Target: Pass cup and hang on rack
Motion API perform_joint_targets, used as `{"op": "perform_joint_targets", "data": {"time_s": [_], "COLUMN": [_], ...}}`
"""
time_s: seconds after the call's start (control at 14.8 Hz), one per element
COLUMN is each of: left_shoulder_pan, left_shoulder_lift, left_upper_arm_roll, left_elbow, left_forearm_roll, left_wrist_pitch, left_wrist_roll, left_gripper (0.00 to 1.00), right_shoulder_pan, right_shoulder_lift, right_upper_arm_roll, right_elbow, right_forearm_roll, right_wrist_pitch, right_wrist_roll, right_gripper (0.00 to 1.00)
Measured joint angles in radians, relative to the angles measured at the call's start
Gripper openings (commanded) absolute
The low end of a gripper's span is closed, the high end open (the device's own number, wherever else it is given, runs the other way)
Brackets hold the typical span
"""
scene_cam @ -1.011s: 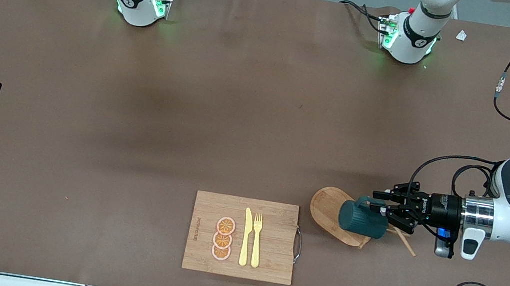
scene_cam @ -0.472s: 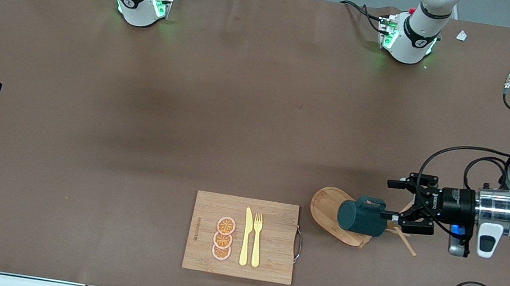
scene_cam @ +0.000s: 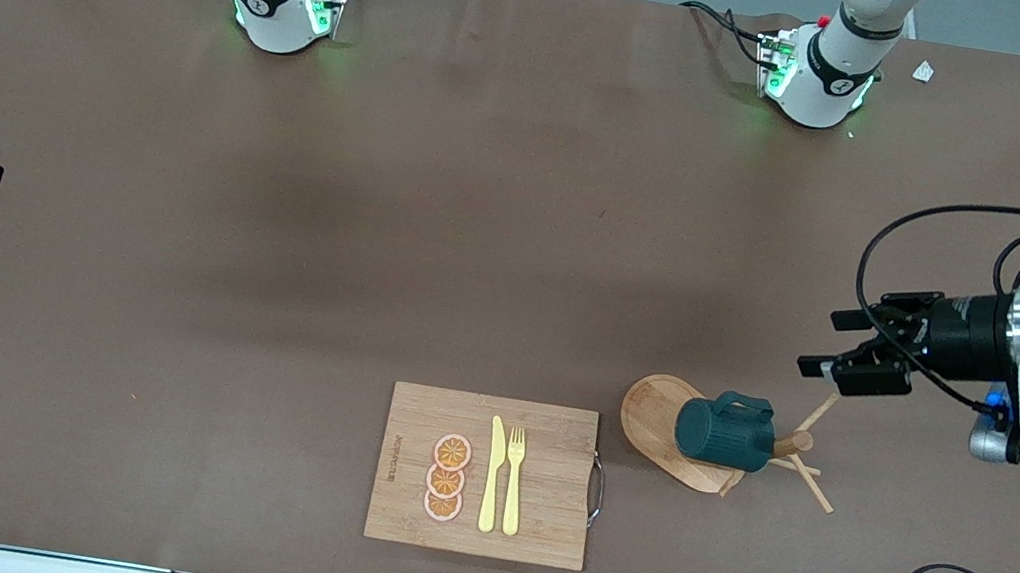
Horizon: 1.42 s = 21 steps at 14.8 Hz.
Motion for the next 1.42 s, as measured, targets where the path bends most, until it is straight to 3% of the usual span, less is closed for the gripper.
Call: {"op": "perform_joint_targets", "data": {"time_s": [0.4,0.67,0.81,1.01,1.42], "left_shoulder_pan": [0.0,0.005,-0.014,-0.144,-0.524], "left_shoulder_lift": [-0.09,-0.115,-0.141,-0.22,-0.368], "left_upper_arm_roll": [-0.032,-0.027,0.01,0.197,0.71], "left_elbow": [-0.003,-0.003,-0.003,-0.003,-0.02], "left_forearm_roll": [0.247,0.323,0.333,0.322,0.178], "left_wrist_pitch": [-0.042,-0.05,-0.057,-0.067,-0.098], "left_wrist_roll": [0.329,0.514,0.576,0.676,0.79], "left_gripper": [0.97,0.97,0.97,0.97,0.97], "right_shoulder_pan": [0.0,0.0,0.0,0.0,0.001], "right_shoulder_lift": [0.0,0.0,0.0,0.0,0.0], "right_upper_arm_roll": [0.001,0.0,0.0,0.0,0.002], "right_elbow": [0.0,0.0,0.0,0.0,0.0], "right_forearm_roll": [0.0,0.0,0.0,0.0,0.0], "right_wrist_pitch": [0.0,0.0,0.0,0.0,0.0], "right_wrist_roll": [0.0,0.0,0.0,0.0,0.0], "right_gripper": [1.0,1.0,1.0,1.0,1.0]}}
